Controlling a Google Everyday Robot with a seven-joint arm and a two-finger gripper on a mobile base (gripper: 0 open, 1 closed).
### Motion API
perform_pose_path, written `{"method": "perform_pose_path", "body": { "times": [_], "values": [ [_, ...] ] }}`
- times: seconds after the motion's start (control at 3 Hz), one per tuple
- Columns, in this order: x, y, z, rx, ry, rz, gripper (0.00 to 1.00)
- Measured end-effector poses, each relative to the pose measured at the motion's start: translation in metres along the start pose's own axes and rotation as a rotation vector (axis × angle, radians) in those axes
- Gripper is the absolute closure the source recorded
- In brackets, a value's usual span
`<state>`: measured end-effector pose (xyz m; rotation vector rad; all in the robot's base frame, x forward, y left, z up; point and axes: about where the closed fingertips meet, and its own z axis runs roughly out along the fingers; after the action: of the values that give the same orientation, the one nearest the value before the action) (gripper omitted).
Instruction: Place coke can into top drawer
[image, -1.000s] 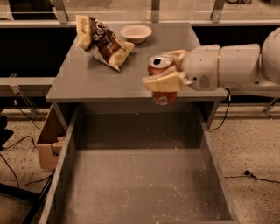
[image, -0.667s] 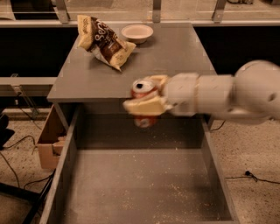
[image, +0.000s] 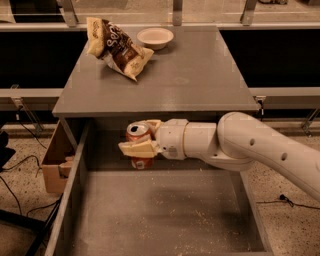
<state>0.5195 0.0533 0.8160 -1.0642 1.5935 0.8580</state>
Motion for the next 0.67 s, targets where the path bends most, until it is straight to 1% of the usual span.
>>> {"method": "perform_pose_path", "body": {
  "times": [0.33, 0.67],
  "values": [
    [0.005, -0.003, 0.005, 0.013, 0.006, 0.005, 1.0],
    [0.021, -0.001, 0.011, -0.007, -0.006, 0.016, 1.0]
  ]
}}
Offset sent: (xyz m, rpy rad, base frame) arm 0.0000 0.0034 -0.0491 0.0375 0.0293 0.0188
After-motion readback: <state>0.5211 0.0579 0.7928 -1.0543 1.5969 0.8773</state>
